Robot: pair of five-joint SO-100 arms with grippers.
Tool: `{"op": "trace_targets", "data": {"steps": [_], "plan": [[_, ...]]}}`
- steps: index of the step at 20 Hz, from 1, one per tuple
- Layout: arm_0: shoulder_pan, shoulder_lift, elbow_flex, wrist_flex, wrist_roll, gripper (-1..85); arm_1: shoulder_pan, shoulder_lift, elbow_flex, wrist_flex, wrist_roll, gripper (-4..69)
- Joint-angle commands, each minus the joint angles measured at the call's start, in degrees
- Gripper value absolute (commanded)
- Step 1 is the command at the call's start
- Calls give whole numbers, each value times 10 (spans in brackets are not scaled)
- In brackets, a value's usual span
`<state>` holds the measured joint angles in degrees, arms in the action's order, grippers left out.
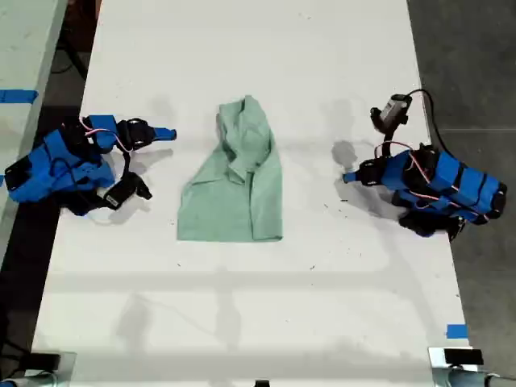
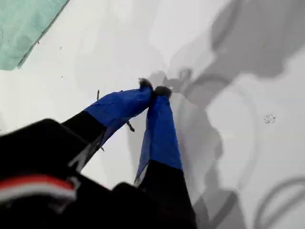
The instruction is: Fold t shirt
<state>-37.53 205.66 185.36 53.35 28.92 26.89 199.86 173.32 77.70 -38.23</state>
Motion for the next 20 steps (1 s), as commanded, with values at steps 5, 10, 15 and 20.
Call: {"op": "trace_targets", "data": {"steps": [5, 10, 15, 20], "plan": [[-23, 5, 20, 0, -15, -3, 21, 7, 31, 4, 63, 15], [-22, 5, 18, 3, -14, -3, 25, 7, 32, 4, 63, 15], [-31, 5, 13, 16, -14, -3, 27, 7, 32, 4, 62, 15], [11, -40, -50, -11, -76, -3, 24, 7, 30, 7, 62, 14]]}}
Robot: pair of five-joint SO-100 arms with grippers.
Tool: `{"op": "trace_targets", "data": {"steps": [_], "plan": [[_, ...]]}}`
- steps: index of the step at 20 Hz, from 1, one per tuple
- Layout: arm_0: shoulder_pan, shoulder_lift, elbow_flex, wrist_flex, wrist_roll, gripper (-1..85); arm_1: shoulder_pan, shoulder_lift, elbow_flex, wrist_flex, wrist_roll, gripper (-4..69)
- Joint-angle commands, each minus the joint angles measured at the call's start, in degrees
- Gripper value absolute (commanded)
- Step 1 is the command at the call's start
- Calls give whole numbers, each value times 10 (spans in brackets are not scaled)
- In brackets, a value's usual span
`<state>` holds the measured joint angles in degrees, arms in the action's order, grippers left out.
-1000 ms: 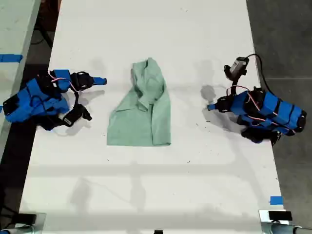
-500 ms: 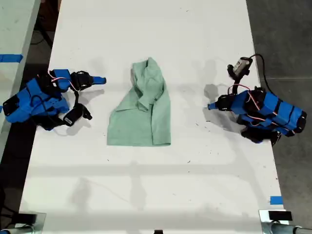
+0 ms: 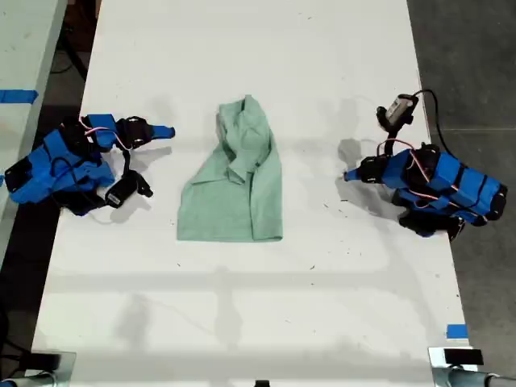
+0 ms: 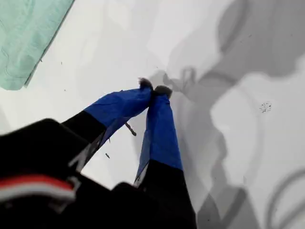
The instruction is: Fold t shirt
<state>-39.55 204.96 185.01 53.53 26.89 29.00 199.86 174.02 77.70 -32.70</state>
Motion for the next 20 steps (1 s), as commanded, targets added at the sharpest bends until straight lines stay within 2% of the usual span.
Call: {"op": "trace_targets", "data": {"steps": [1, 2, 3, 5, 6, 7, 11, 14, 16, 18, 20], "plan": [[65, -144, -115, -21, -88, -3, 4, 7, 23, 7, 5, 14], [108, -327, -218, -11, -109, -3, 5, 7, 23, 7, 4, 14], [163, -495, -344, 37, -133, -3, 6, 7, 24, 4, 1, 14], [243, -671, -525, 149, -176, 7, 4, 7, 24, 4, 0, 14], [273, -700, -565, 184, -200, 159, 0, 7, 23, 8, 4, 14], [297, -713, -578, 211, -232, 239, -1, 7, 23, 8, 4, 14], [331, -746, -509, 160, -244, 263, 4, 7, 22, 5, -4, 14], [338, -783, -468, 83, -243, 242, 2, 7, 22, 6, -2, 14], [345, -819, -454, 58, -263, 225, 2, 7, 22, 6, -2, 14], [352, -857, -435, 19, -294, 172, 2, 7, 22, 6, -2, 14], [363, -914, -451, -4, -329, 57, 2, 7, 22, 6, -2, 14]]}}
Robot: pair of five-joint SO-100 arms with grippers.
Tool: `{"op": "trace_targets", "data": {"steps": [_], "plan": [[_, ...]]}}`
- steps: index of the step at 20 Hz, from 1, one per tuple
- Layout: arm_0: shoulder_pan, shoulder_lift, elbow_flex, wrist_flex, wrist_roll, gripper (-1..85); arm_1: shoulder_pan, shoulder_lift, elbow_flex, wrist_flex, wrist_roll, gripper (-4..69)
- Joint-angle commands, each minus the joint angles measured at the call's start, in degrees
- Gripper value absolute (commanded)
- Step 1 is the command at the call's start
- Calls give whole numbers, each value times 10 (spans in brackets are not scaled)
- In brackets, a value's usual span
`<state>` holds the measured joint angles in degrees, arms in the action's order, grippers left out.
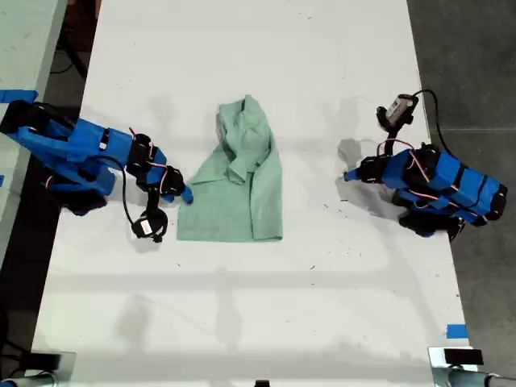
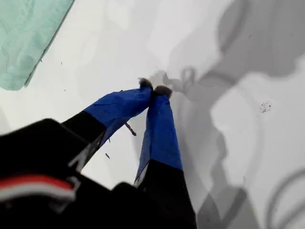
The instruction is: Fold t shirt
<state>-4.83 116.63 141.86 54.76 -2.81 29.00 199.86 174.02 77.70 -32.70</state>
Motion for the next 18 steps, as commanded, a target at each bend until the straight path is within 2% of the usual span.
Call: {"op": "trace_targets", "data": {"steps": [1, 4, 8, 11, 13, 18], "plan": [[19, -71, -41, -18, -38, -2, 2, 7, 22, 6, -2, 14], [12, -185, -139, 13, -26, -3, 2, 7, 22, 6, -2, 14], [13, -177, -258, 187, -34, -3, 2, 7, 22, 6, -3, 14], [25, -127, -331, 279, -45, -3, 3, 7, 22, 6, -4, 14], [36, -151, -439, 294, -14, -3, 4, 7, 22, 6, -6, 14], [27, -359, -787, 288, 116, -3, 5, 7, 22, 6, -6, 14]]}}
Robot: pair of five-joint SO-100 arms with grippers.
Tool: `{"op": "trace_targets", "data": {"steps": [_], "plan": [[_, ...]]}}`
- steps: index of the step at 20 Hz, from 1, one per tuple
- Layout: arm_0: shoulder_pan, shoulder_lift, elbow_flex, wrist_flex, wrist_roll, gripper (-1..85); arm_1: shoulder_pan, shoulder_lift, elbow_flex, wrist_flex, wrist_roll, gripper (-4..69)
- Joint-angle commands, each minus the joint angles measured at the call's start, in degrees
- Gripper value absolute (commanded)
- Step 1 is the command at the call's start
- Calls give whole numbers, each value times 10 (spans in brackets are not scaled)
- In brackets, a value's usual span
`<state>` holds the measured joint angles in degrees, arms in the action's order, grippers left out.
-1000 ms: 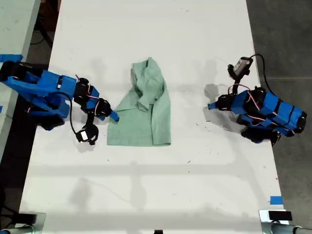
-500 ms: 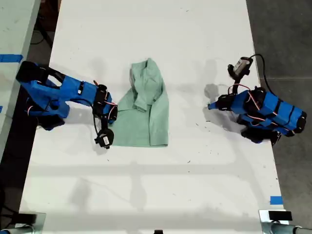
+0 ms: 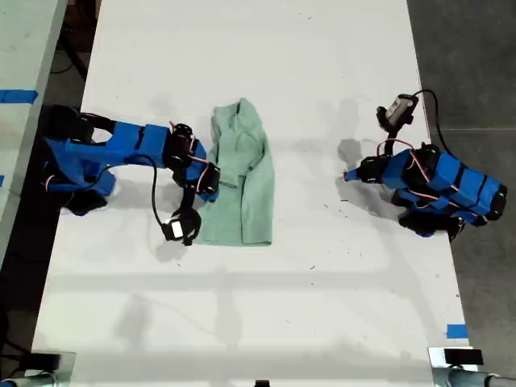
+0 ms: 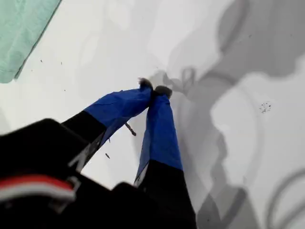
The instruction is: Fold t shirt
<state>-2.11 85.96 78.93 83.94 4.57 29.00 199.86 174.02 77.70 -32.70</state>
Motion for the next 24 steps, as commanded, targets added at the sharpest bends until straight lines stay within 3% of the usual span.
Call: {"op": "trace_targets", "data": {"steps": [1, 2, 4, 7, 11, 14, 15, 22, 24], "plan": [[-5, -91, -210, -6, 52, -3, 5, 7, 22, 6, -6, 14], [-13, -112, -220, -25, 57, -3, 5, 7, 22, 6, -6, 14], [-18, -139, -220, -65, 75, 217, 5, 7, 22, 6, -7, 14], [-19, -121, -220, -73, 70, 260, 5, 7, 22, 6, -9, 14], [-38, 15, -171, -68, 73, 206, 5, 7, 22, 6, -9, 14], [-88, 227, -29, -93, 89, 16, 5, 7, 22, 6, -9, 14], [-108, 319, 40, -127, 111, -2, 5, 7, 22, 6, -10, 14], [-306, 1021, 863, -407, 325, -3, 5, 7, 21, 5, -9, 14], [-333, 1203, 1010, -365, 339, -3, 5, 7, 22, 5, -8, 14]]}}
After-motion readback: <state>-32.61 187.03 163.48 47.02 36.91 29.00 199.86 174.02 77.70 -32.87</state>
